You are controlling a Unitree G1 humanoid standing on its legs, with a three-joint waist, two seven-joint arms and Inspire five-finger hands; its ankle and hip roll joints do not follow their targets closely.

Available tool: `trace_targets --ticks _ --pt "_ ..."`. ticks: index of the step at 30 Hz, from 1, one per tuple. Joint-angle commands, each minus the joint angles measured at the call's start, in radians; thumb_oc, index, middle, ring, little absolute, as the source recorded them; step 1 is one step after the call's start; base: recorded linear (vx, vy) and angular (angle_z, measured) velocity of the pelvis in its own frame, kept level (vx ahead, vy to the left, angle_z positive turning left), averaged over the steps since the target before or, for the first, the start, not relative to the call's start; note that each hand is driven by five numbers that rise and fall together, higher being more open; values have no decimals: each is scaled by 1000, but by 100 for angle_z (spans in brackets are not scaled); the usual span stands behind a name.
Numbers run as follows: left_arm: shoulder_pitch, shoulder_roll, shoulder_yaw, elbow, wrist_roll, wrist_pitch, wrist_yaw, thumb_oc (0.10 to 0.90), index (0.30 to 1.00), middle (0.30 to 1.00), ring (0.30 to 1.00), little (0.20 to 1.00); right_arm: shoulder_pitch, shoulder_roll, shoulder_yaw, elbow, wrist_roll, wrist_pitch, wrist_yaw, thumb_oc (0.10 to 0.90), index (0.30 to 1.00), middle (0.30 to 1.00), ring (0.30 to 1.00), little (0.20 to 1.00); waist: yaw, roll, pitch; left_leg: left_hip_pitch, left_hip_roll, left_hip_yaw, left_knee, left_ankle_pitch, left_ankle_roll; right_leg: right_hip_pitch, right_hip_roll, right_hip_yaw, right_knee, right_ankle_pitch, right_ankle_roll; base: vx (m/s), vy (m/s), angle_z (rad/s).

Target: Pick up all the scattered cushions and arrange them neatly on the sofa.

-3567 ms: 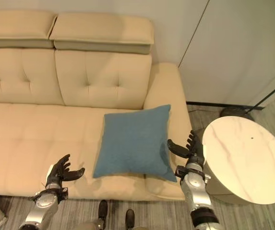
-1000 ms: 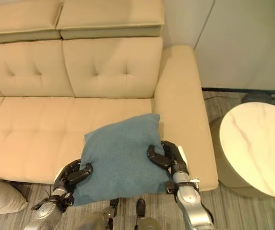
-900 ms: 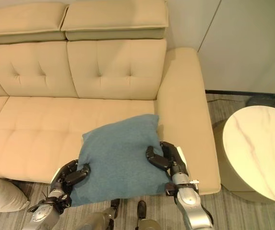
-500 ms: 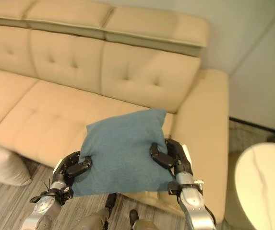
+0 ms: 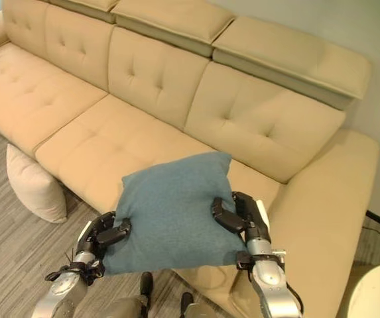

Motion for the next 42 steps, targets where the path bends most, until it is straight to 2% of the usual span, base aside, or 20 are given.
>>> trace_targets --ticks 1,6,8,11,12,14,18,23,24,27,28,29,30,31,33,35,37,39,40,42 --pt "-120 16 -18 -211 42 -133 -109 400 300 300 300 300 -69 40 20 -154 -15 -118 35 400 300 300 300 300 -5 -30 -104 -27 -1 1 46 -128 3 -30 -88 48 3 42 73 104 207 4" --pt "-124 42 1 -219 54 -138 -106 400 300 300 300 300 -97 57 48 -144 -20 -115 51 400 300 300 300 300 1 -23 -86 -17 -4 38 33 -133 31 -141 -106 70 171 103 92 59 216 -17" --pt "-121 37 -3 -220 61 -135 -111 400 300 300 300 300 -89 57 46 -147 -23 -114 59 400 300 300 300 300 -7 -25 -89 12 -15 32 11 -136 34 -154 -58 93 173 77 86 137 98 -24" --pt "-113 26 -8 -217 68 -134 -112 400 300 300 300 300 -92 51 50 -143 -20 -121 57 400 300 300 300 300 -15 -38 -97 50 -37 26 -24 -138 37 -157 43 135 75 68 63 238 47 -15" --pt "-116 22 -12 -208 67 -130 -108 400 300 300 300 300 -105 48 65 -133 -6 -122 54 400 300 300 300 300 -10 -56 -98 83 -54 27 -46 -151 35 -195 89 83 -13 115 53 230 -19 -11" --pt "-112 5 -15 -208 79 -129 -122 400 300 300 300 300 -69 47 48 -139 -11 -121 51 400 300 300 300 300 -28 -61 -103 101 -70 9 -18 -188 33 -162 98 123 -48 113 42 267 -46 -10" --pt "-117 -5 -23 -206 71 -133 -132 400 300 300 300 300 -56 36 32 -135 -12 -123 42 400 300 300 300 300 -30 -64 -101 89 -62 30 108 -237 2 -125 79 107 -56 109 30 161 -43 26" --pt "-118 -5 -23 -206 71 -133 -132 400 300 300 300 300 -55 36 32 -135 -12 -123 42 400 300 300 300 300 -31 -63 -100 84 -60 29 120 -243 1 -124 80 106 -56 109 29 39 -2 5" --pt "-122 -12 -33 -201 63 -133 -119 400 300 300 300 300 -68 14 39 -124 5 -121 40 400 300 300 300 300 -17 -73 -81 -38 -25 39 320 -241 -13 -69 59 130 -88 94 13 199 46 4" --pt "-122 -12 -37 -204 61 -133 -114 400 300 300 300 300 -69 13 39 -124 9 -122 38 400 300 300 300 300 -11 -79 -95 -65 5 7 236 -220 -21 -51 46 155 -103 86 21 230 109 -48" --pt "-127 -13 -41 -206 61 -133 -110 400 300 300 300 300 -70 12 42 -120 11 -119 36 400 300 300 300 300 -8 -75 -97 -72 16 -23 184 -180 -33 -45 49 165 -103 81 21 185 147 -62" --pt "-134 -15 -46 -209 67 -136 -100 400 300 300 300 300 -69 10 42 -113 8 -118 32 400 300 300 300 300 4 -66 -94 -103 26 -106 103 -111 -53 -36 59 198 -98 67 19 252 221 -39" --pt "-138 -17 -48 -210 74 -140 -94 400 300 300 300 300 -72 7 43 -107 2 -118 28 400 300 300 300 300 12 -60 -92 -118 22 -172 58 -83 -60 -28 63 224 -96 55 18 188 173 -25" --pt "-138 -17 -49 -210 75 -140 -94 400 300 300 300 300 -72 7 43 -106 2 -118 28 400 300 300 300 300 11 -61 -92 -114 22 -173 52 -80 -61 -27 63 223 -95 53 18 173 203 -43" --pt "-147 -17 -52 -213 78 -149 -95 400 300 300 300 300 -82 2 40 -95 2 -117 24 400 300 300 300 300 19 -48 -84 -147 3 -246 29 -54 -77 -8 57 277 -84 36 26 161 226 -63" --pt "-147 -17 -58 -207 78 -153 -108 400 300 300 300 300 -77 9 37 -98 -4 -118 32 400 300 300 300 300 16 -32 -95 -118 10 -247 3 -46 -79 4 47 302 -85 29 37 193 311 -79" --pt "-156 -11 -64 -195 78 -157 -104 400 300 300 300 300 -75 14 39 -96 -14 -115 32 400 300 300 300 300 12 -31 -105 -104 1 -222 12 -53 -66 4 11 321 -79 33 58 190 360 -58" --pt "-156 -11 -64 -195 78 -158 -104 400 300 300 300 300 -75 14 38 -96 -14 -115 32 400 300 300 300 300 16 -32 -105 -104 0 -217 13 -55 -64 4 9 325 -79 32 59 89 234 -57" --pt "-159 14 -60 -195 90 -157 -105 400 300 300 300 300 -87 32 49 -97 -23 -109 37 400 300 300 300 300 13 -31 -120 -83 -2 -148 5 -71 -35 -16 -34 343 -58 44 86 114 330 -51" --pt "-162 23 -57 -199 93 -159 -103 400 300 300 300 300 -96 37 53 -96 -26 -108 38 400 300 300 300 300 13 -32 -119 -75 -4 -124 4 -77 -25 -31 -46 346 -41 54 99 72 302 -74"
